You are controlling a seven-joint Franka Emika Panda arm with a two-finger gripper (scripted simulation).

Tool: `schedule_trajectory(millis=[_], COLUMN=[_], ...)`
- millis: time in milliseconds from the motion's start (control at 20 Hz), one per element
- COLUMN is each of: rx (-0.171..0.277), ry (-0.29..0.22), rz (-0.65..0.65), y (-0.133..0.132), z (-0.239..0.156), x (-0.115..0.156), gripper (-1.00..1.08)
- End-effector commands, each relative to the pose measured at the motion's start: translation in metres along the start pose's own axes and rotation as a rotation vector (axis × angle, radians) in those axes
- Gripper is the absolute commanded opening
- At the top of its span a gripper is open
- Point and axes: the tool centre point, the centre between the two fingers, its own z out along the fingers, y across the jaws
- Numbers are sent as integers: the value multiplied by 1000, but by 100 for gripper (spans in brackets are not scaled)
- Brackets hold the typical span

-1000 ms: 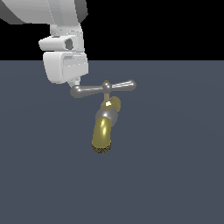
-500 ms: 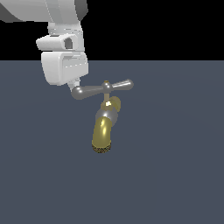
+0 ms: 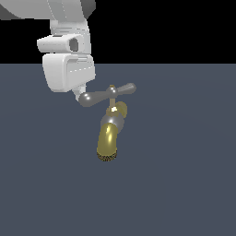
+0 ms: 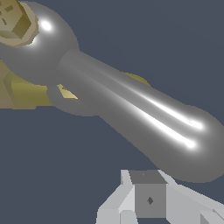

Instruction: Turn on the faucet by rotating a designated handle.

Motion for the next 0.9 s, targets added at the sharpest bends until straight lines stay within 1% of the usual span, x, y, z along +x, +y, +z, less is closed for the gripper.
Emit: schedule_trajectory(millis=[0,850], rx=[-6,-9], ry=[3,2], rz=[4,0], y=[7,41], z=[0,0], x=[7,30], gripper=[-100,-100])
